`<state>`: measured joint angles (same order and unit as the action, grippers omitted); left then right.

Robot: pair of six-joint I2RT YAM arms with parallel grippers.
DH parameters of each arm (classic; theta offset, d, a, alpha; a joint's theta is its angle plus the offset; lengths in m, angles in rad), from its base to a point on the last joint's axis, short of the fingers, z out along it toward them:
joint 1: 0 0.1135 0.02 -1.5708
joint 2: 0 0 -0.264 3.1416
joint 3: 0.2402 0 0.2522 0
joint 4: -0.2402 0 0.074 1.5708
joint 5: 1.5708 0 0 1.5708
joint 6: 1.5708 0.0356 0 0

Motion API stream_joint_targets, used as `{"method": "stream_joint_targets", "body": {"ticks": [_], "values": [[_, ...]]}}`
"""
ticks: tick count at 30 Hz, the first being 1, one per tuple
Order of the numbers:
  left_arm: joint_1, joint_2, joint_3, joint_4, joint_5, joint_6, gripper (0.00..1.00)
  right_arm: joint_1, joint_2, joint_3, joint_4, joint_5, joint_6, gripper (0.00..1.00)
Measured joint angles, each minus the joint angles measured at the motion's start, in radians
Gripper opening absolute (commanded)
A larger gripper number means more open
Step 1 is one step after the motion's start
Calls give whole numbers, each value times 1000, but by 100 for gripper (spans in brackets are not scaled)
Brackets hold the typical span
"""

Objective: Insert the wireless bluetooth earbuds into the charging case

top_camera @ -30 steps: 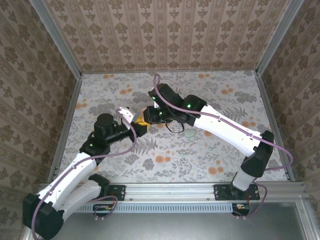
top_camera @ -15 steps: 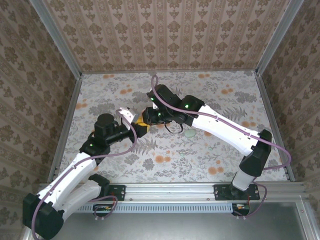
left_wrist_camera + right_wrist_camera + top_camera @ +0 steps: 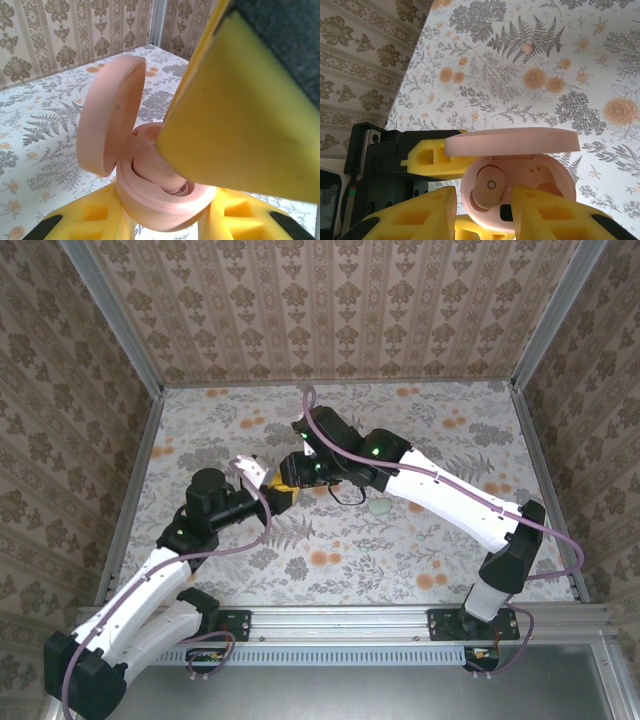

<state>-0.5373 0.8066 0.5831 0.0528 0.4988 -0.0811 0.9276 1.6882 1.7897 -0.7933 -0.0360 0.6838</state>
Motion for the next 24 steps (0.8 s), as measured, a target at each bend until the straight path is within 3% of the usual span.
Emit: {"method": "stream_joint_targets", "body": {"ticks": [17,24], "values": [[0,-40,0,0,-3,0,12,4,-22,0,31,-27,-2,19],[0,-53,-10,-15,-13,1,13,9,-8,0,29,-34,-4,18]]}}
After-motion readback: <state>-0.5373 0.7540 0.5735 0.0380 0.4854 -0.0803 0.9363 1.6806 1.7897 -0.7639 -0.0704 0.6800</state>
